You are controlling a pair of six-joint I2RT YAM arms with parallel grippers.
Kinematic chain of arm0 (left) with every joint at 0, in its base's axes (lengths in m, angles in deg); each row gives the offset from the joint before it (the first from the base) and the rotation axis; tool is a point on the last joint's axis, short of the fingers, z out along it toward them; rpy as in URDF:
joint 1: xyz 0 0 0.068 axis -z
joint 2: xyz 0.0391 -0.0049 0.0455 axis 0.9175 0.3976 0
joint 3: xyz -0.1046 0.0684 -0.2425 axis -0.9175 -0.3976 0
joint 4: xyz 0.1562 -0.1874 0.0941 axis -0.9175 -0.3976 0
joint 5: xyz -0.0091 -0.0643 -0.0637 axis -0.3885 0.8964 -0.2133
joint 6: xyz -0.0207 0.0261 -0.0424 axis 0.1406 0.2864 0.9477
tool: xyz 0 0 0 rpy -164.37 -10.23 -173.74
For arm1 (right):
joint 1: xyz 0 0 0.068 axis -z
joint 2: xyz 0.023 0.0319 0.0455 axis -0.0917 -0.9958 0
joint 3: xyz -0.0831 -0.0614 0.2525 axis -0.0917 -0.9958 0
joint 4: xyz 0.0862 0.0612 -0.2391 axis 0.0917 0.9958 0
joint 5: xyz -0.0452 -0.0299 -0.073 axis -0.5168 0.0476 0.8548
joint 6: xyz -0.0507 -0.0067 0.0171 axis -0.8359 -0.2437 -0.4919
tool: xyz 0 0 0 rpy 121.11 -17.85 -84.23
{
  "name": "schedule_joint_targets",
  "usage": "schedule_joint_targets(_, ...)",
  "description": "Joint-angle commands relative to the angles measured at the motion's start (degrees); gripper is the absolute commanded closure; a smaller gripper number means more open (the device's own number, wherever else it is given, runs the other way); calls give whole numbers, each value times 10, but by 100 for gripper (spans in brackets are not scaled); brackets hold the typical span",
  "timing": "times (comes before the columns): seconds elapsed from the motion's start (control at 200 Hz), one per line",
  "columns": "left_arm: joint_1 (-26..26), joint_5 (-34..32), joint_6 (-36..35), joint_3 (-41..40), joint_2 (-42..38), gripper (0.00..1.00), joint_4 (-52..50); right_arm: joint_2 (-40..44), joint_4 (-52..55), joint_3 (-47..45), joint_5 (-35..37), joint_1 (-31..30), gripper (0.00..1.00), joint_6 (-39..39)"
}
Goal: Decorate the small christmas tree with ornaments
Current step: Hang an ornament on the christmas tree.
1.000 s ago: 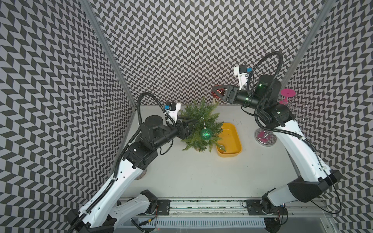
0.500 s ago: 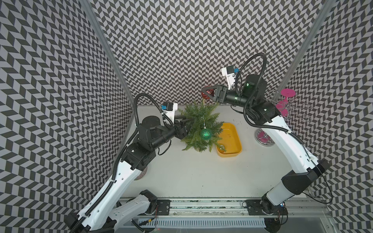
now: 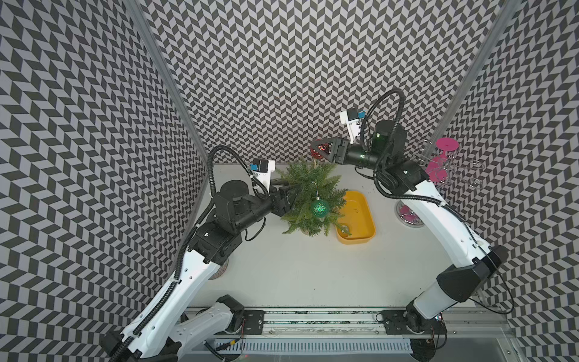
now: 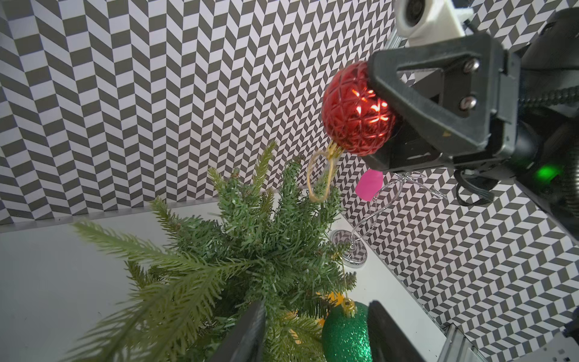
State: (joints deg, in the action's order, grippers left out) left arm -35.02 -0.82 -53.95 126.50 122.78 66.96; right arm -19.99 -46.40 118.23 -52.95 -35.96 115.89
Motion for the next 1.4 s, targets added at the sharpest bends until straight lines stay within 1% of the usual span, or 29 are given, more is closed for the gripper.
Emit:
schedule_joint_targets(0.0, -4, 6, 4, -6, -8, 45, 17, 31, -34, -11, 2, -4, 42, -4)
schedule_joint_targets(0.556, -3, 13, 5, -10, -9, 45, 22, 86, -55, -82, 10, 15, 42, 1)
schedule_joint_targets(0.816, -3, 14, 5, -14, -13, 45, 22, 94, -64, -106, 13, 22, 42, 2)
schedule_joint_targets(0.856, -3, 14, 19, -14, -13, 45, 22, 97, -66, -111, 15, 24, 42, 4)
schedule_joint_targets(1.397, -3, 14, 19, -16, -14, 45, 24, 119, -99, -159, 20, 44, 42, 23)
